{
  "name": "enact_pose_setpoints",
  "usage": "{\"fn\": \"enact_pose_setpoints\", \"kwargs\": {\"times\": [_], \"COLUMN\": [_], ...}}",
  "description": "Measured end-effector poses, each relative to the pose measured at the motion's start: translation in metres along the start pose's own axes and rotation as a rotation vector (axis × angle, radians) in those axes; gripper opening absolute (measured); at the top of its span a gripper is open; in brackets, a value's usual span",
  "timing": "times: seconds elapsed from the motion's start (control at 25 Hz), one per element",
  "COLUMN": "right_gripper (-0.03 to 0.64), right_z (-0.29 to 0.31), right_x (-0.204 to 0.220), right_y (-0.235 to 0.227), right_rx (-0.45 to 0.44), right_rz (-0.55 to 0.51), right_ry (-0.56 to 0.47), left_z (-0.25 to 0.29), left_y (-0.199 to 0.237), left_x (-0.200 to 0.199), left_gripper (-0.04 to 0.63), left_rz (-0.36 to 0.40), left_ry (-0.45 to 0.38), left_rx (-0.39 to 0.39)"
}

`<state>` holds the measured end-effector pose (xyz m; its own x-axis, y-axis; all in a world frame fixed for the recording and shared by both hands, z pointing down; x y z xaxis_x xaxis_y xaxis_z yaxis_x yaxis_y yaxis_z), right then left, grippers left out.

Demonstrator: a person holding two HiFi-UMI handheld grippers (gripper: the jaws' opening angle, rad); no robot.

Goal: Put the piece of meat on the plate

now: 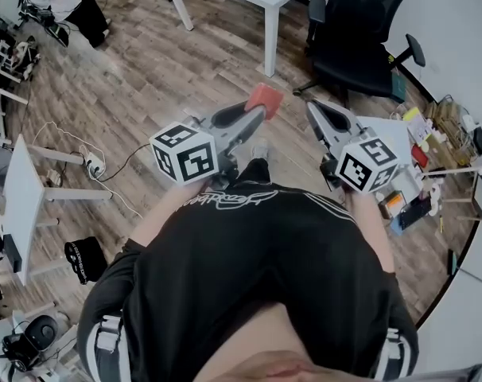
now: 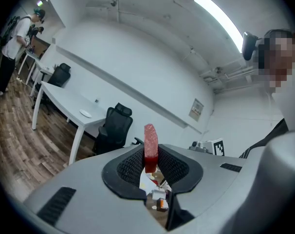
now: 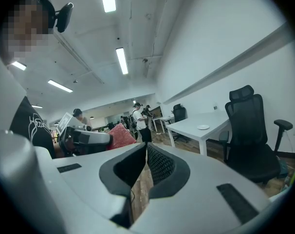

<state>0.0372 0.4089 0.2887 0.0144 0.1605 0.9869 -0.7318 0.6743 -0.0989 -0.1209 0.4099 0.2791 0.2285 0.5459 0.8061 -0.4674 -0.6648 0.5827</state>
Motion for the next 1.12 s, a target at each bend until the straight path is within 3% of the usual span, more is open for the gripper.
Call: {"fn": "enact_pose_setpoints", "kwargs": {"times": [0.52,1.12], "right_gripper": [0.017,0.017], "right_z": [0.052,0.177], "right_x": [0.007,-0.017], "right_y": [-0.07,-0.228], "right_rx": [0.073,0.156], "right_rz": [0.044,0.117], "right_ry": [0.015,0.072], "left_z": [0.065,0.208], "left_y": [0.07,0.204], "left_x": [-0.031,-0.132], "left_gripper": [0.084,0.084], "left_rz": [-0.033,-0.096], "left_ry": [0.053,0.134], "left_rx": [0.044,0.094]}}
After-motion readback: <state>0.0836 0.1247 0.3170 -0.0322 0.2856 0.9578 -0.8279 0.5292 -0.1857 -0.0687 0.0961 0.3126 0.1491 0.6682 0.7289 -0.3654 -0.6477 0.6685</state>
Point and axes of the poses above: the fingertips, and each gripper's own axes: z forward along the fingers, y to its left, x out of its underside, the point moved 4 cm from there along -z, backward along the fingers, and after that the axes turned 8 degrees about -z, right-handed, at the moved point
